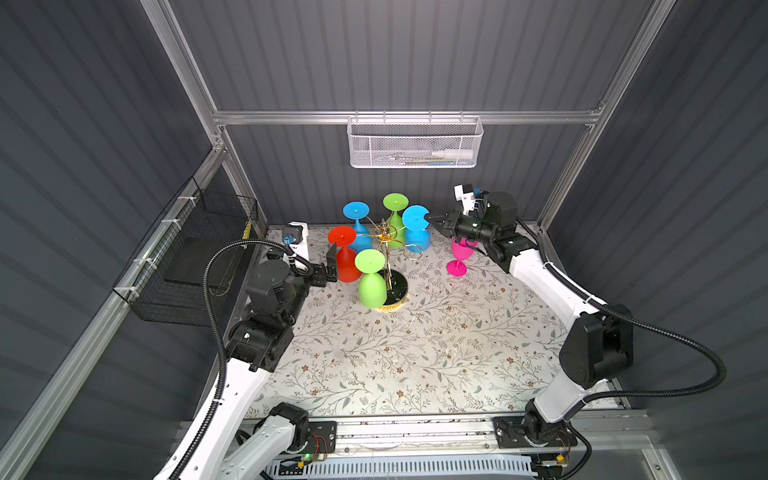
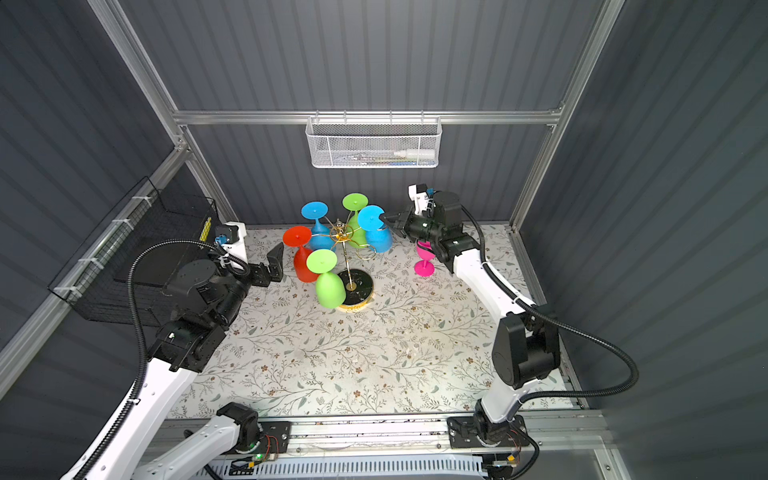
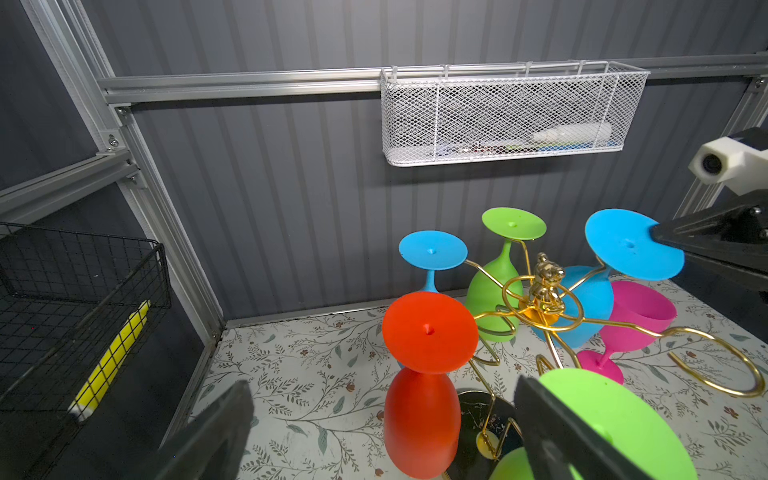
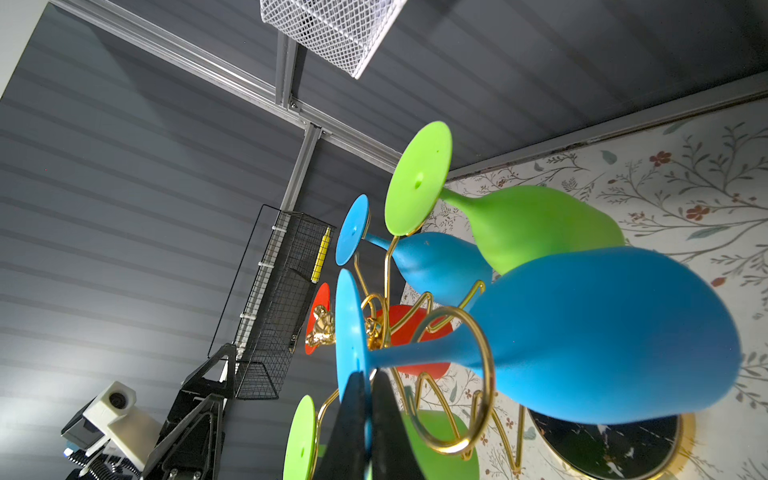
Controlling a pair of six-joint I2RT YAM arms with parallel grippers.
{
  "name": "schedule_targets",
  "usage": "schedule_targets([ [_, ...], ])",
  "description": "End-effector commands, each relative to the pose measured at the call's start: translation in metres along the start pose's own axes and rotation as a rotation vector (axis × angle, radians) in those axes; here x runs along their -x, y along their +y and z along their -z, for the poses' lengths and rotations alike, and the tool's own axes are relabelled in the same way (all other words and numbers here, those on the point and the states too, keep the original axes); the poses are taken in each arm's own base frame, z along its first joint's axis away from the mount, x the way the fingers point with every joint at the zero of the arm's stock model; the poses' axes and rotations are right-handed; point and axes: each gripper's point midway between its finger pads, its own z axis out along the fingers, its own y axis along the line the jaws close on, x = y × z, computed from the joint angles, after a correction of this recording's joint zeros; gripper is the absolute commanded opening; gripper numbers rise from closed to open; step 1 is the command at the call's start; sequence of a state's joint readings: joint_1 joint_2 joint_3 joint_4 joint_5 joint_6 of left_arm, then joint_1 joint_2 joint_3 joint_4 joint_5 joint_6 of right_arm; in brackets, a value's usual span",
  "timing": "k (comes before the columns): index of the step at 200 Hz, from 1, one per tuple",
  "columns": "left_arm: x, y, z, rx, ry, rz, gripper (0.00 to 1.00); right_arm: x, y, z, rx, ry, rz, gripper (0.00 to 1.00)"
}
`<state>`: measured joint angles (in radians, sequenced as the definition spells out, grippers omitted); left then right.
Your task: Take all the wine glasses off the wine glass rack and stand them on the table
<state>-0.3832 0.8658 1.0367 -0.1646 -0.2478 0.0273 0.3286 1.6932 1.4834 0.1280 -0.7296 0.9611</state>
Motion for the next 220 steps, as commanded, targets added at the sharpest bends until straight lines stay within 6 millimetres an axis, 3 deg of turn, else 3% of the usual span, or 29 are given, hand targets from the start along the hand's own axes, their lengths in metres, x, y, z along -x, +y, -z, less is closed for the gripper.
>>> schedule_targets([
  [1,0.005,0.004,0.005,0.014,-0.016,-0.012,1.0,0.003,0.023,-0.002,0.058,0.003,0.047,0.0],
  [119,0.004,0.005,0.007,0.016,-0.019,-0.01,1.0,-0.013,0.022,-0.002,0.049,0.029,0.046,0.0],
  [220,0.017,-0.004,0.002,-0.034,-0.063,0.046,1.0,-0.008,0.019,0.038,0.005,-0.062,0.079,0.0],
])
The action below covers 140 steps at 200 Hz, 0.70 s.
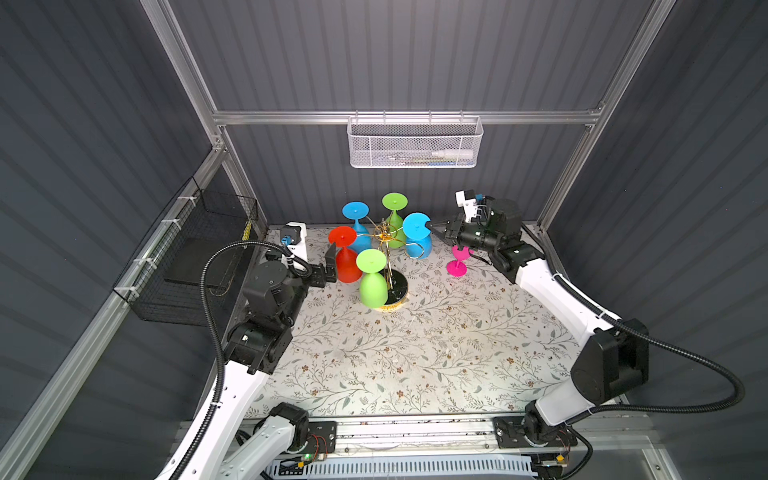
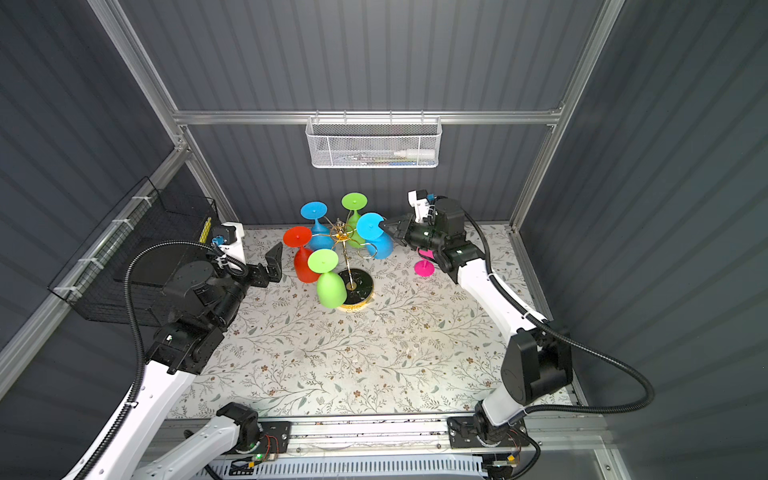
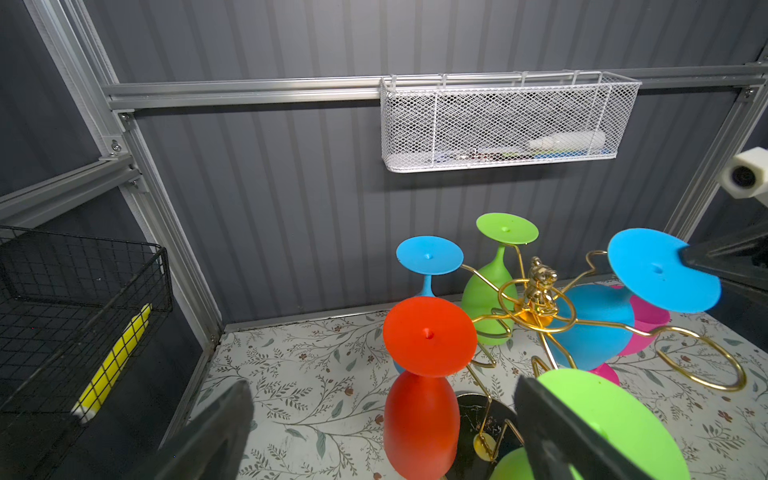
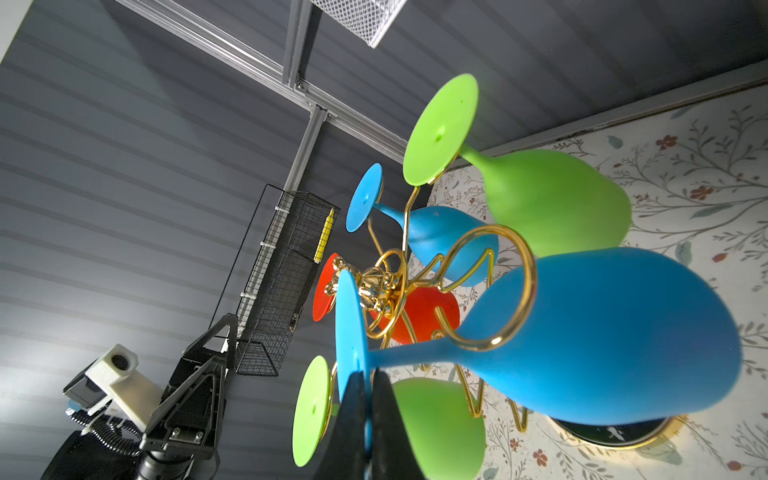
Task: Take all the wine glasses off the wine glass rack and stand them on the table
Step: 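Lift the blue glass off the rack with the right gripper while the left gripper approaches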
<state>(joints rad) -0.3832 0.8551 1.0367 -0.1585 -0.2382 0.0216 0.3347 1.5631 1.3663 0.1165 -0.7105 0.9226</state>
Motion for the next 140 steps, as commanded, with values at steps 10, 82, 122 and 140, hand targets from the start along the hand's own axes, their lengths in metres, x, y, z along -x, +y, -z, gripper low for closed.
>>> schedule_targets([
  [10,0.014,-0.006,-0.004,-0.039,-0.051,0.051,1.0,0.012,0.006,0.019,0.007,-0.064,0.044,0.0],
  [82,0.024,-0.039,-0.022,-0.207,-0.042,0.112,0.97,0.022,0.022,0.077,-0.058,-0.163,0.16,0.0],
  [122,0.04,-0.081,-0.026,-0.451,-0.039,0.135,0.89,0.025,0.061,0.103,-0.073,-0.192,0.322,0.0],
  [140,0.047,-0.108,-0.023,-0.619,-0.027,0.152,0.85,0.023,0.073,0.11,-0.081,-0.197,0.385,0.0],
])
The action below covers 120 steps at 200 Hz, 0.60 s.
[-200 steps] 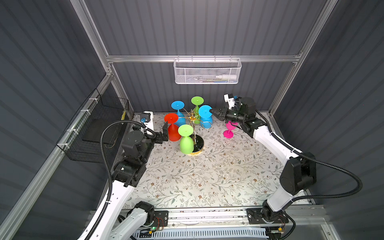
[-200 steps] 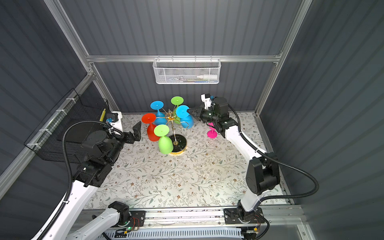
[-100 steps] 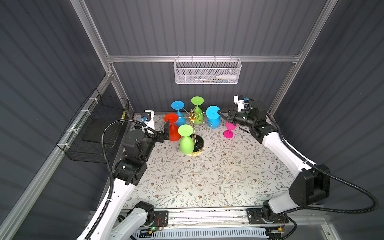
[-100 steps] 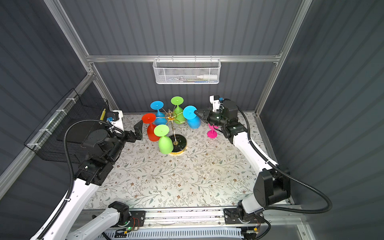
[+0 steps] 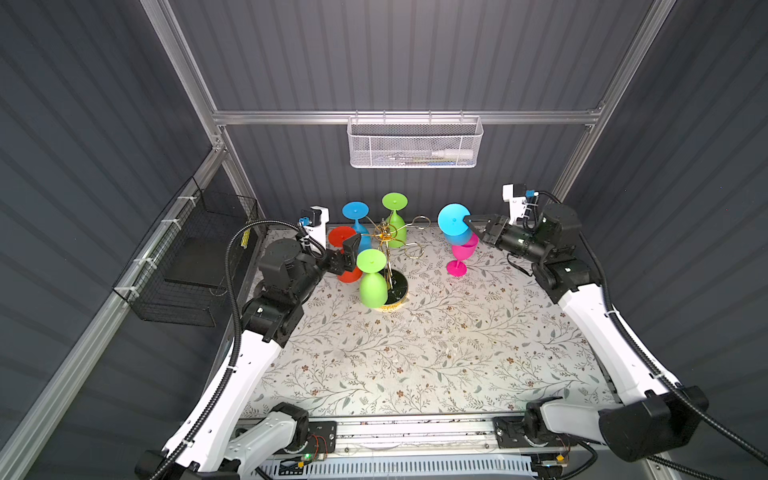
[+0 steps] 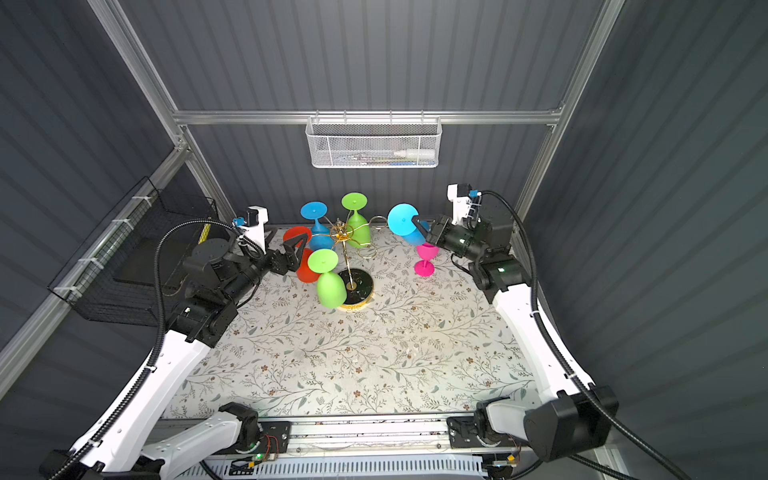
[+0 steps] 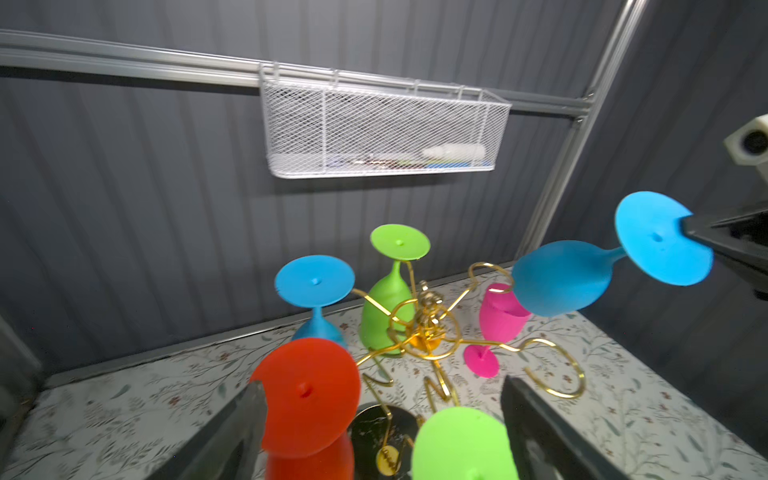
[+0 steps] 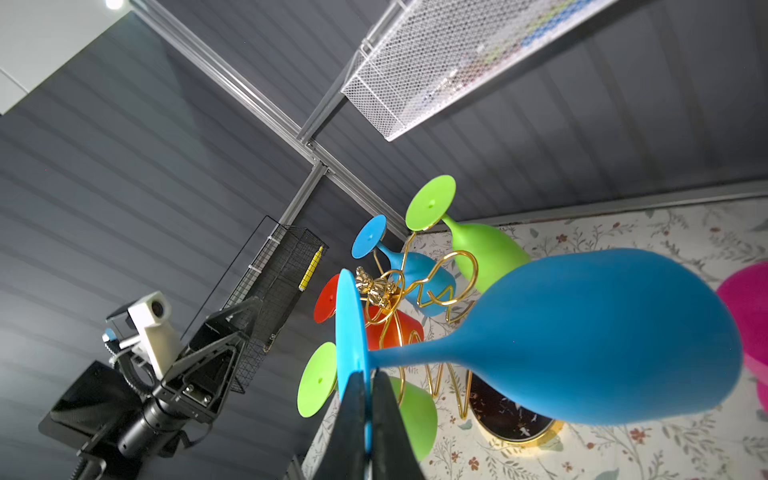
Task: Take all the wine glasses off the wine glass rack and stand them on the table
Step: 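Lift the blue glass off the rack with the right gripper while the left gripper approaches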
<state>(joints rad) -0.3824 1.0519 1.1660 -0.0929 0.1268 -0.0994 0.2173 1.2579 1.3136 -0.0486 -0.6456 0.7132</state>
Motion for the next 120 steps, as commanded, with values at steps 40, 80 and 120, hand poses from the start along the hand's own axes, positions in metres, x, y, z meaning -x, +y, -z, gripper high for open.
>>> schedule_targets([
  [40,0.031,-0.092,-0.011,-0.605,0.008,0.082,0.77,0.001,0.046,0.017,0.032,0.022,0.238,0.0],
  [80,0.038,-0.116,-0.021,-0.84,0.045,0.179,0.65,-0.01,0.07,0.013,0.085,0.066,0.304,0.0],
  [120,0.054,-0.13,-0.018,-0.979,0.023,0.19,0.64,-0.021,0.085,0.006,0.131,0.103,0.323,0.0],
])
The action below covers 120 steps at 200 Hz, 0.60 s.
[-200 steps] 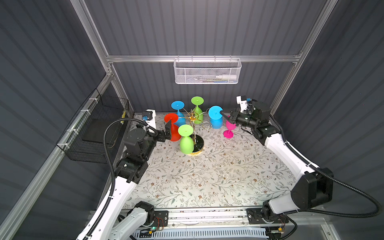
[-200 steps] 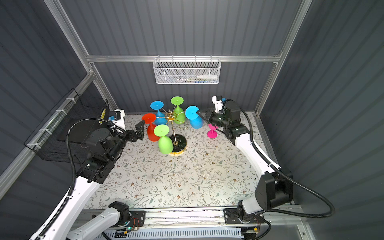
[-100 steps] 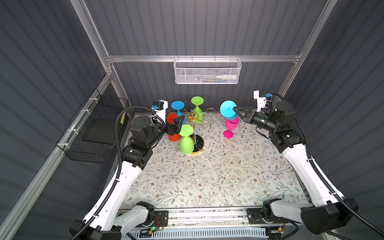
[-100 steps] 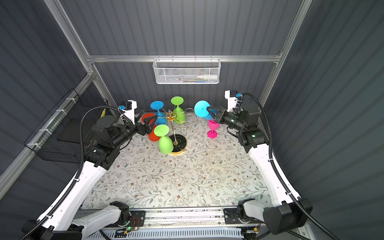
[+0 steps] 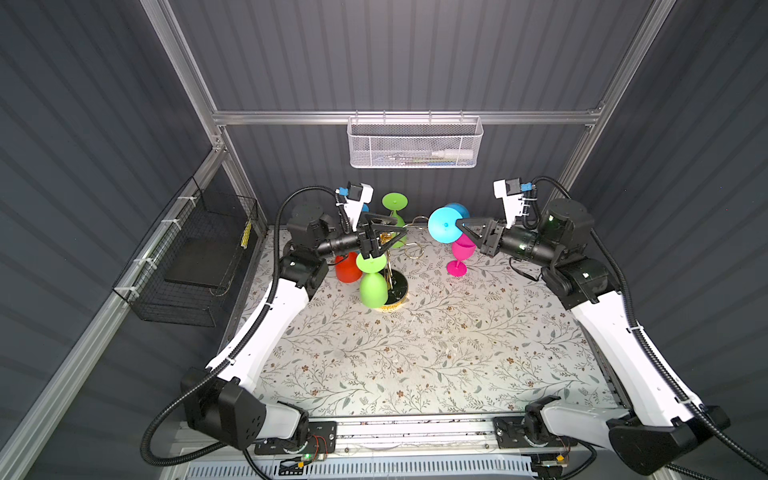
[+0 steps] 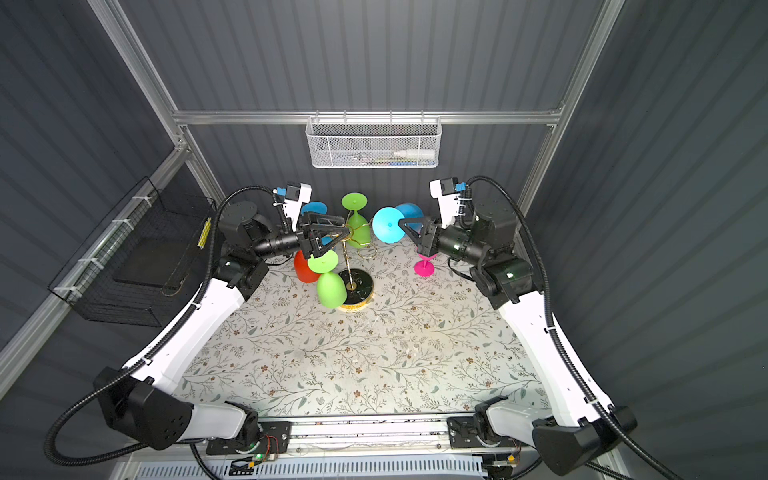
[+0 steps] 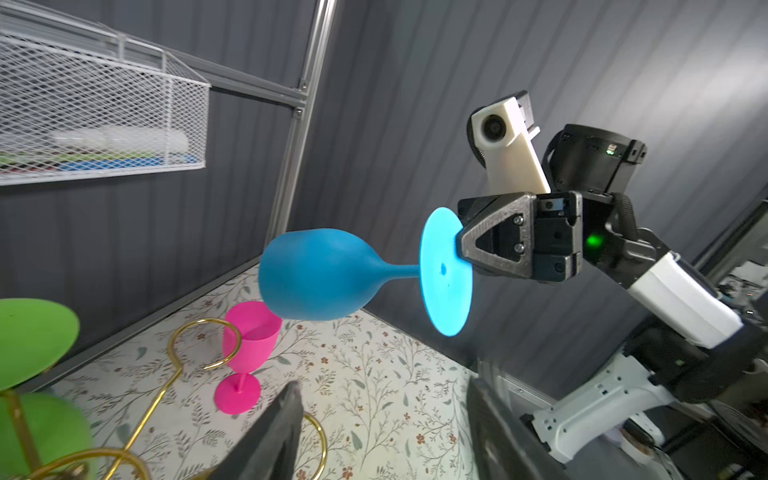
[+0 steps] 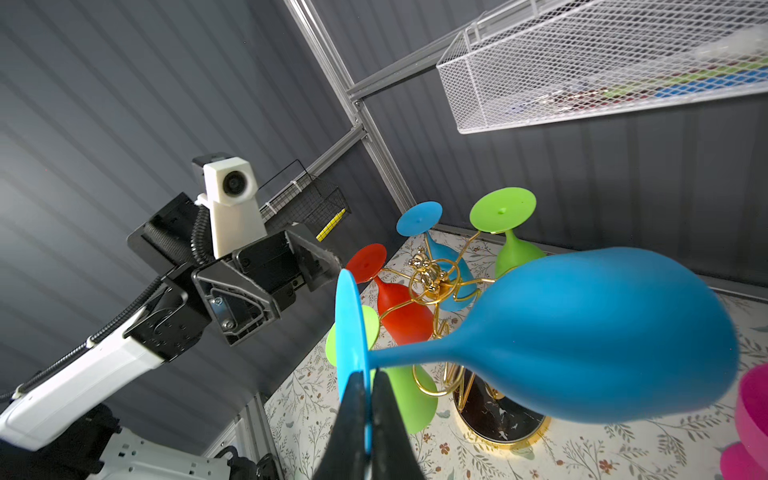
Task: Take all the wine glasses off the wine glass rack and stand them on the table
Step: 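Lift the blue glass off the rack with the right gripper while the left gripper approaches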
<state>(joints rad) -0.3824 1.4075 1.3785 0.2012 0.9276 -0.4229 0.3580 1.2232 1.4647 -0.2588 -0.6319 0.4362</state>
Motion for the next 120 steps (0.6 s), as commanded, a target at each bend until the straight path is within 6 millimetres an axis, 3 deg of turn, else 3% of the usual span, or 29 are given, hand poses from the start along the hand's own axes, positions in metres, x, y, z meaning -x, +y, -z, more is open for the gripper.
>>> schedule_targets([
  [1,0.028,-0.04,0.001,-0.177,-0.018,-0.05,0.64,0.002,0.014,-0.003,0.04,0.009,0.053,0.0],
  [60,0.017,-0.048,-0.015,-0.252,0.034,-0.01,0.64,-0.005,0.03,-0.02,0.095,0.051,0.069,0.0],
  [120,0.005,-0.043,-0.023,-0.262,0.073,0.04,0.61,-0.004,0.039,-0.026,0.107,0.057,0.092,0.0],
])
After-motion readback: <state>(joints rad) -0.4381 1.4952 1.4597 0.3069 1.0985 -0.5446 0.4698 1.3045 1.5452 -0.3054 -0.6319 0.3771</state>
